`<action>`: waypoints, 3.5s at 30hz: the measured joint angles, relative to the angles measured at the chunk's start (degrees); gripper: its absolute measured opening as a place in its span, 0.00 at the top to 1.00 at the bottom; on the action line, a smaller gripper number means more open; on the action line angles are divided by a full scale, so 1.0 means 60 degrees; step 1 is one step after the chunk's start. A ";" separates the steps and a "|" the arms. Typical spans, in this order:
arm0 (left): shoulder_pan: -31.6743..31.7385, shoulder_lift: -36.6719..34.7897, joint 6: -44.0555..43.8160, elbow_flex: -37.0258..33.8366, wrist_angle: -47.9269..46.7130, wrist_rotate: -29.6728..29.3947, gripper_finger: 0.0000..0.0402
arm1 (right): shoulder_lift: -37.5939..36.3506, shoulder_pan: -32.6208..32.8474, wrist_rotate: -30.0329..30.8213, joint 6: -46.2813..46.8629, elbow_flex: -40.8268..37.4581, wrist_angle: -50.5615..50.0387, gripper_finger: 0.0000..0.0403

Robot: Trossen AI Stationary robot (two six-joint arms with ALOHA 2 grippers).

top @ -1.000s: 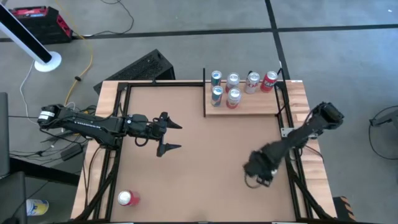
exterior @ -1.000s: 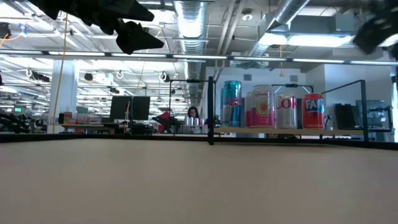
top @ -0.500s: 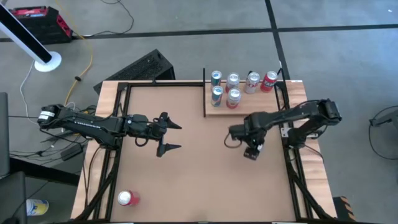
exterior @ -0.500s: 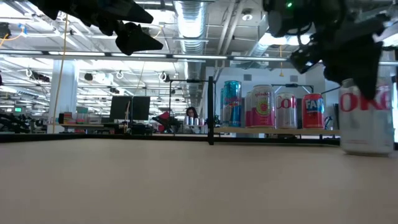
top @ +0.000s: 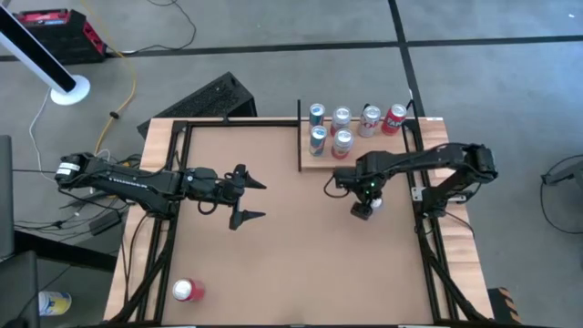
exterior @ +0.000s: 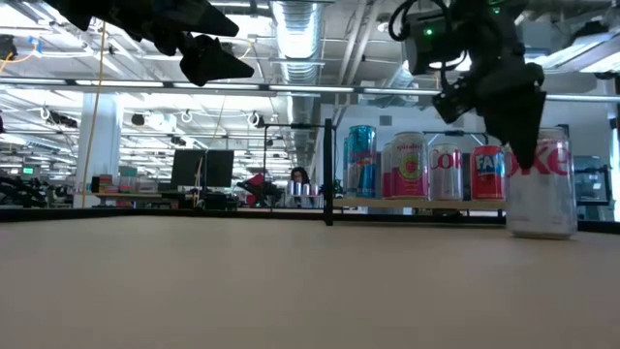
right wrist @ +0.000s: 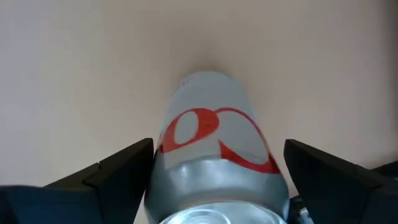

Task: Place canned beverage on shelf
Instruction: Put the red-silver soda can on the shelf aligned with the red-silver soda can

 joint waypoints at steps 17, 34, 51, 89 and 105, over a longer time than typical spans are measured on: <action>-0.0004 0.0000 -0.0198 0.0000 -0.0351 0.0092 0.03 | -0.1365 0.0961 0.2410 -0.0017 0.1272 0.0197 0.05; -0.0002 -0.0002 -0.0402 -0.0025 -0.0613 -0.0041 0.03 | -0.4595 0.6779 0.9723 0.7640 -0.2998 0.2938 0.05; 0.0000 0.0000 -0.0440 -0.0033 -0.0605 -0.0189 0.03 | -0.2858 0.7293 1.1053 1.0809 -0.3619 0.1322 0.05; -0.0003 0.0000 -0.0466 -0.0033 -0.0609 -0.0229 0.03 | -0.1719 0.8034 1.1350 1.4362 -0.4218 0.0798 0.31; -0.0004 0.0000 -0.0466 -0.0033 -0.0607 -0.0241 0.03 | -0.4017 0.7269 1.1933 1.3444 -0.4225 -0.1153 0.31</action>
